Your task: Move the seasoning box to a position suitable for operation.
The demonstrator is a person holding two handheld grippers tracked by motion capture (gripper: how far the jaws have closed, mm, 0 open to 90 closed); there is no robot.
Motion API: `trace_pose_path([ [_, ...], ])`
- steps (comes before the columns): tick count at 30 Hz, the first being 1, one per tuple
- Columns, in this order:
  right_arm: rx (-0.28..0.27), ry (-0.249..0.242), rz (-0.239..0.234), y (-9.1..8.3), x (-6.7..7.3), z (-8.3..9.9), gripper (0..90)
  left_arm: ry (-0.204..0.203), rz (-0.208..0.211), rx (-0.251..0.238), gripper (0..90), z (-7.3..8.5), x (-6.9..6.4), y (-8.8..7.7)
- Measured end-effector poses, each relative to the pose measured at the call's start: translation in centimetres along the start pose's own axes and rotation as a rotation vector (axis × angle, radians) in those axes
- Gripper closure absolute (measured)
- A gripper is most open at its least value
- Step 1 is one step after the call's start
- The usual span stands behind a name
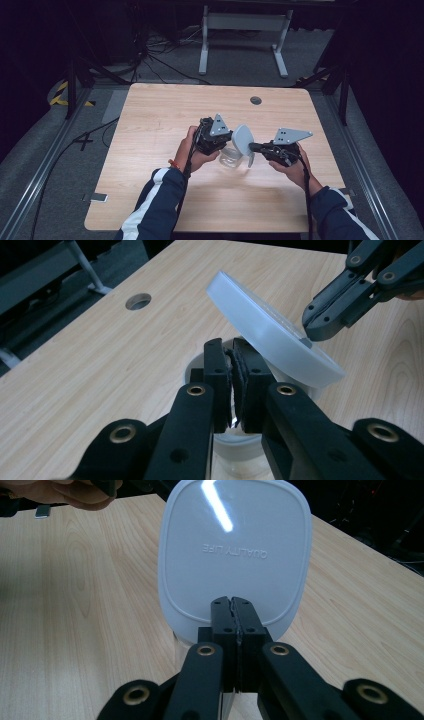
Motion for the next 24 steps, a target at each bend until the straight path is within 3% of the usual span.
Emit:
trace_pose_path([
  [24,0.016,-0.006,-0.002,-0.2,0.0,0.3,89.6,0.047,0.038,-0.001,85.1,-1.6,-2.2,0.6],
])
Point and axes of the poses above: each handheld gripper's, and its own axes: y roughly forward along the jaws, z roughly out of its underside, x roughly to its left, the point moved 8 cm from there along y, roughly forward along the jaws, and after that the axes turned 10 degrees about -y, right-handed, at the moved point
